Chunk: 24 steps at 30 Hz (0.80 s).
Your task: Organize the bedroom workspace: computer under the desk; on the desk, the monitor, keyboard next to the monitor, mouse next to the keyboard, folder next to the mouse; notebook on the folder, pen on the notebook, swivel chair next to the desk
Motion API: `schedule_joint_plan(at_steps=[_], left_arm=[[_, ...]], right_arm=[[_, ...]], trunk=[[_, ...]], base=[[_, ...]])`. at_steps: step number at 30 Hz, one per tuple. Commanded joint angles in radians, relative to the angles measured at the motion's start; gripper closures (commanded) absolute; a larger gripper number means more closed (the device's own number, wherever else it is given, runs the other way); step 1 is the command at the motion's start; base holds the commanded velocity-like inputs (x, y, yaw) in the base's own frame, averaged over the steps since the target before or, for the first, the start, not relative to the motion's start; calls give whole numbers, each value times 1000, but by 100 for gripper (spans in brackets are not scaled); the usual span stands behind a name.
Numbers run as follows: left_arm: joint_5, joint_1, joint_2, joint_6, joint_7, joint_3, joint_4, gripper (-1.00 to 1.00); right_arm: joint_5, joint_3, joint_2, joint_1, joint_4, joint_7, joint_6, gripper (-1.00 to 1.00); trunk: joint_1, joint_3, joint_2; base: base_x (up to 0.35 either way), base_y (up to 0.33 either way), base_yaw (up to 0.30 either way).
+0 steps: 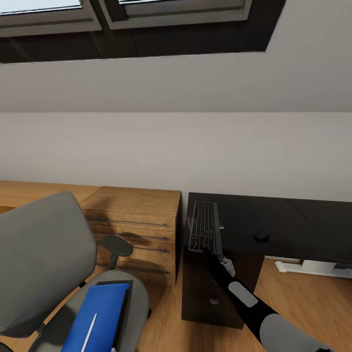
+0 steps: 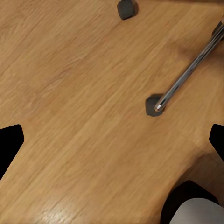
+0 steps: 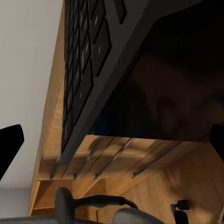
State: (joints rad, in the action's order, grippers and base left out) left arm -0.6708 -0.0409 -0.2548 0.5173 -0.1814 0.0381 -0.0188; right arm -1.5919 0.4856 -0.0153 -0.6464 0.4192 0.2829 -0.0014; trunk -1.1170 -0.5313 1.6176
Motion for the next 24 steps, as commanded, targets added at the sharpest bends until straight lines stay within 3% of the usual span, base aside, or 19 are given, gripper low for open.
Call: schedule_joint_plan(at_steps=[1, 24], left_arm=[[-7, 0, 0, 0, -9, 4, -1, -100], [-7, 0, 1, 0, -9, 4, -1, -100]], right_arm=[[-11, 6, -1, -1, 0, 4, 0, -100], [-11, 4, -2, -1, -1, 2, 0, -100]], trunk=[[0, -1, 0], [0, -1, 0]], base=[[0, 0, 0], [51, 0, 0]])
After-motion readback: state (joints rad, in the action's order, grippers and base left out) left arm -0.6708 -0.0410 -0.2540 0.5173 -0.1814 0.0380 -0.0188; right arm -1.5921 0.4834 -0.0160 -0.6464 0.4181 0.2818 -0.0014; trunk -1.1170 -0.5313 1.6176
